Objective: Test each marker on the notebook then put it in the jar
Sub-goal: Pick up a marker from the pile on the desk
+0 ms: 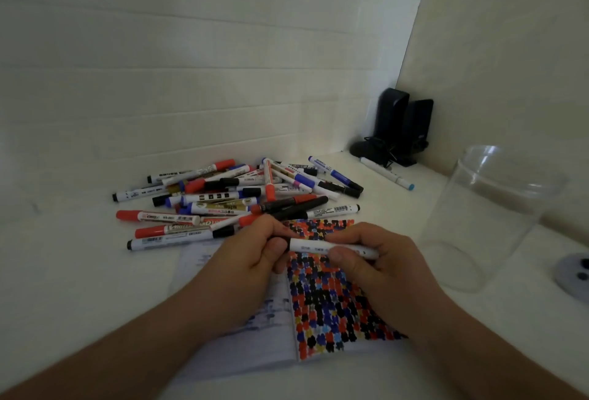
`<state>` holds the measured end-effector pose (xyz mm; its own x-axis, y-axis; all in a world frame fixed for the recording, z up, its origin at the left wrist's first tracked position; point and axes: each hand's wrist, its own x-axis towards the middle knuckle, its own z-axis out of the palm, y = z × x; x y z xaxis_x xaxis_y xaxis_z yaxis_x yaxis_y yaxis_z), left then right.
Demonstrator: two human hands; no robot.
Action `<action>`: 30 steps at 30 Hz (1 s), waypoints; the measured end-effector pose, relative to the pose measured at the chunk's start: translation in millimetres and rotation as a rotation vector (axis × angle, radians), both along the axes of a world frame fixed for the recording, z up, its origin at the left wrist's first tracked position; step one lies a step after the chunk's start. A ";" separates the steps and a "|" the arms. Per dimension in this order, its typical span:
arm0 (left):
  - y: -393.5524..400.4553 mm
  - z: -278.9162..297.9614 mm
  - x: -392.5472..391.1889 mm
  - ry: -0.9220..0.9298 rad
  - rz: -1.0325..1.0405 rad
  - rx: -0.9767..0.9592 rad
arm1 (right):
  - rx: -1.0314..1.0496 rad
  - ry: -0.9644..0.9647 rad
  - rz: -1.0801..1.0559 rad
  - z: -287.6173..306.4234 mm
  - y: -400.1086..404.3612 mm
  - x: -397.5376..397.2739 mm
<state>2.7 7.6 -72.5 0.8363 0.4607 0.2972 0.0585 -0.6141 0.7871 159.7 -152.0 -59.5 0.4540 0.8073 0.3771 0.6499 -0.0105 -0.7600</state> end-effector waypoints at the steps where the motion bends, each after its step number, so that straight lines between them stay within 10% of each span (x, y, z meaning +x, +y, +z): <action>1: -0.4 -0.4 -0.3 -0.008 0.013 0.062 | -0.005 -0.011 0.002 0.7 0.0 -0.7; 13: 1.3 11.3 0.6 -0.063 -0.017 0.070 | -0.218 -0.318 0.108 45.2 -12.1 -14.7; 21: 51.4 -15.1 5.0 0.073 0.467 0.676 | 0.685 -0.306 -0.398 154.6 -96.4 41.1; 30: 47.1 -22.2 6.1 0.182 0.475 0.812 | 0.009 -0.574 -0.558 93.4 -99.6 81.9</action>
<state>8.8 54.6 -94.7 0.6803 0.4739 0.5591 0.5212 -0.8491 0.0857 241.6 -251.6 33.9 0.5233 0.5138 0.6799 0.8401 -0.4449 -0.3104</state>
